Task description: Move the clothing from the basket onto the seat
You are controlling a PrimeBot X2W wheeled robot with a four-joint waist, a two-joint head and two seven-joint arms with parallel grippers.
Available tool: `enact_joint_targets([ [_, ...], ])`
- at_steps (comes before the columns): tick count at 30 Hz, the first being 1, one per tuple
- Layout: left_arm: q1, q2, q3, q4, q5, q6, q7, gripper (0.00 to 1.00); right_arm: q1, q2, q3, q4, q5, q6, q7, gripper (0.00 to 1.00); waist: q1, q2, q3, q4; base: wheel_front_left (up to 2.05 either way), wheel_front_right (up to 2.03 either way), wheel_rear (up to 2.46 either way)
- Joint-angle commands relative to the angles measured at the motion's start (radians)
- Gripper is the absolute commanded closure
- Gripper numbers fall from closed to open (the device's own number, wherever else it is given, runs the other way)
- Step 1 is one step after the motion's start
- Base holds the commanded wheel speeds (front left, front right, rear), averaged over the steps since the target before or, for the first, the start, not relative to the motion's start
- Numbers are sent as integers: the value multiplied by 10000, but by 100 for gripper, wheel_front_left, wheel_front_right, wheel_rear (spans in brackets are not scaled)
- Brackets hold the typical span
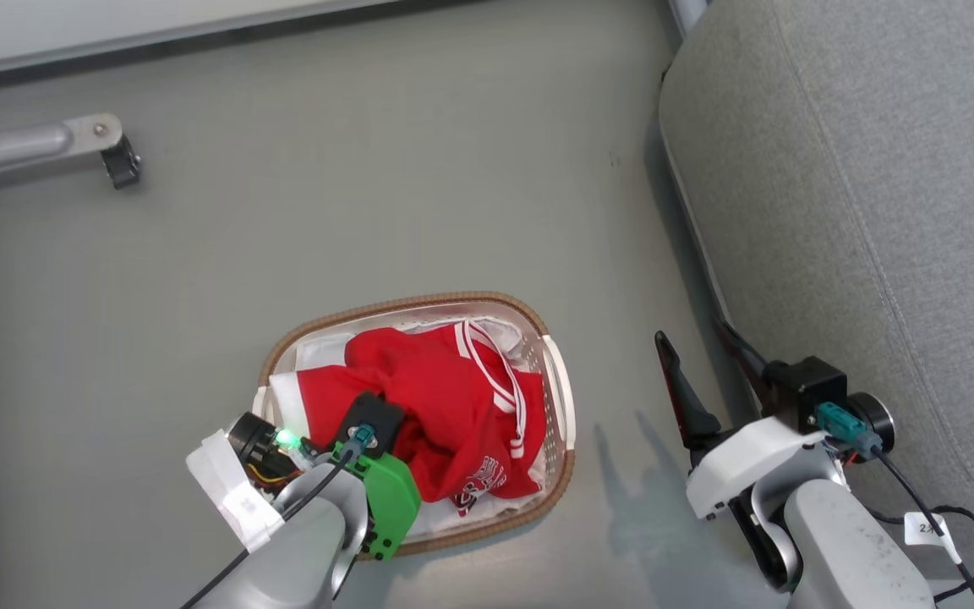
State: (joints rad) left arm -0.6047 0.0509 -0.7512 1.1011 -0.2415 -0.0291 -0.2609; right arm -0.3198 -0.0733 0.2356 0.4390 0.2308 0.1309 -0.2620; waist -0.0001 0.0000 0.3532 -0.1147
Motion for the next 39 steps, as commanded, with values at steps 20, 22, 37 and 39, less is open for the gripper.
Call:
enact_joint_targets([
  [20, 2268, 318, 2280, -4948, -189, 197, -52, 100, 1554, 167, -204, -168, -577, -3, -42, 0, 1, 0, -2862, 614, 0, 0, 0],
  [22, 2408, 270, 2518, -5287, -156, 163, -50, 100, 1647, 174, -188, -220, -613, -3, -44, 0, 1, 0, -3023, 579, 0, 0, 0],
  [37, 2810, 16, 3669, -6952, -556, -154, -51, 100, 2108, 193, -333, -238, -816, -5, -42, 0, 1, 0, -3367, 558, 0, 0, 0],
  [39, 2770, 12, 3542, -7018, -759, -154, -53, 100, 2051, 196, -243, -261, -826, -3, -42, 0, 1, 0, -3343, 567, 0, 0, 0],
])
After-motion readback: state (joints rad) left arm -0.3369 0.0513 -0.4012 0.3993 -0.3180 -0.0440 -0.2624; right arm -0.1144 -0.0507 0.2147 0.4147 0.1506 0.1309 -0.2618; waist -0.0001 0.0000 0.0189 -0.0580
